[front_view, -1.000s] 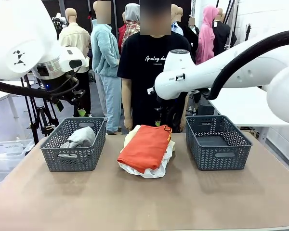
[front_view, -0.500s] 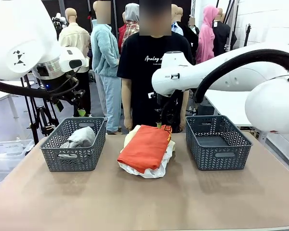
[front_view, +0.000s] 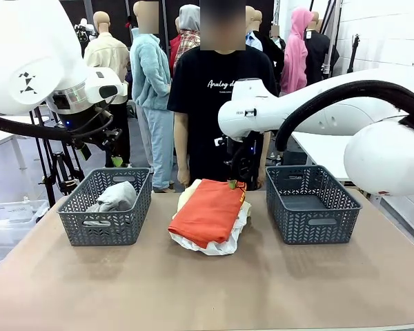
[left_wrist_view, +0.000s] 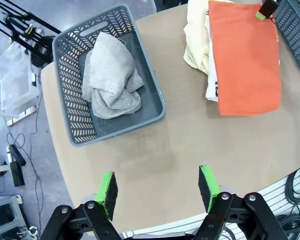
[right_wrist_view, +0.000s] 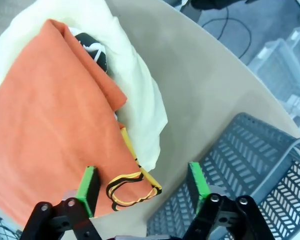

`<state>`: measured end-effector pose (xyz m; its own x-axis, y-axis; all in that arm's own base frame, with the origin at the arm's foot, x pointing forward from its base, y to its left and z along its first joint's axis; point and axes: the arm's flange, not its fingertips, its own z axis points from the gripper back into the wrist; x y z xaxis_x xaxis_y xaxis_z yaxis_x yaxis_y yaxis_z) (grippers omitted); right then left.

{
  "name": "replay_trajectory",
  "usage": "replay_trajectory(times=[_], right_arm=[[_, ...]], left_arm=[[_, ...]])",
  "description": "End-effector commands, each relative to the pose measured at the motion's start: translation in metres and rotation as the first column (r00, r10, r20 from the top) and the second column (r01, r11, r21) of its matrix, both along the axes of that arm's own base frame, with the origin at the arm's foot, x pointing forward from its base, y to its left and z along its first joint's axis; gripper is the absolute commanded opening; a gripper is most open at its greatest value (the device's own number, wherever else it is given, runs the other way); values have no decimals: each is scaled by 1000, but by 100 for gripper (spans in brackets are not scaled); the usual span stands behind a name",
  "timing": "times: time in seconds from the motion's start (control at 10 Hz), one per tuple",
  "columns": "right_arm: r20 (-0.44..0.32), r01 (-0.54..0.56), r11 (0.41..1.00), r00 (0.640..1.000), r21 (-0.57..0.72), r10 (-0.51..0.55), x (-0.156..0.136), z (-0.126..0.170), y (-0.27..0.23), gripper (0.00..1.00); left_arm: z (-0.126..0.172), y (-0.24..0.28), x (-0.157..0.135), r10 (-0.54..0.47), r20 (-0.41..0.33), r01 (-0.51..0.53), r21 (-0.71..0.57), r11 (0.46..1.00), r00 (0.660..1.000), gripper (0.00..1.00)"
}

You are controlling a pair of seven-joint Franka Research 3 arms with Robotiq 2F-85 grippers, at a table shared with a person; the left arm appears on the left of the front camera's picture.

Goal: Sort the tops and bottoms.
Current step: Lift clothes from the center of the table with your right hand.

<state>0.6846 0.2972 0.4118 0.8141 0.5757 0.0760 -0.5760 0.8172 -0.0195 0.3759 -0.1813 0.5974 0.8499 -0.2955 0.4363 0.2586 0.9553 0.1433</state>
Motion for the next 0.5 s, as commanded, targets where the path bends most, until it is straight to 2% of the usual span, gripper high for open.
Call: replay_trajectory(times=[0.0,0.2,0.3,0.4], right_arm=[[-14,-4,1000,1000,-4,4,6,9,10,52],[-29,3,1000,1000,3,-3,2,11,12,15],[-62,13,1000,998,15,-12,1,11,13,0],[-92,23,999,996,25,-21,1,10,13,0]], left_arm=[[-2,2,-1,12,16,-12,10,1000,1000,85],[-2,2,-1,12,16,-12,10,1000,1000,85],[-2,2,-1,12,16,-12,10,1000,1000,85],[-2,2,-1,12,16,-12,10,1000,1000,85]])
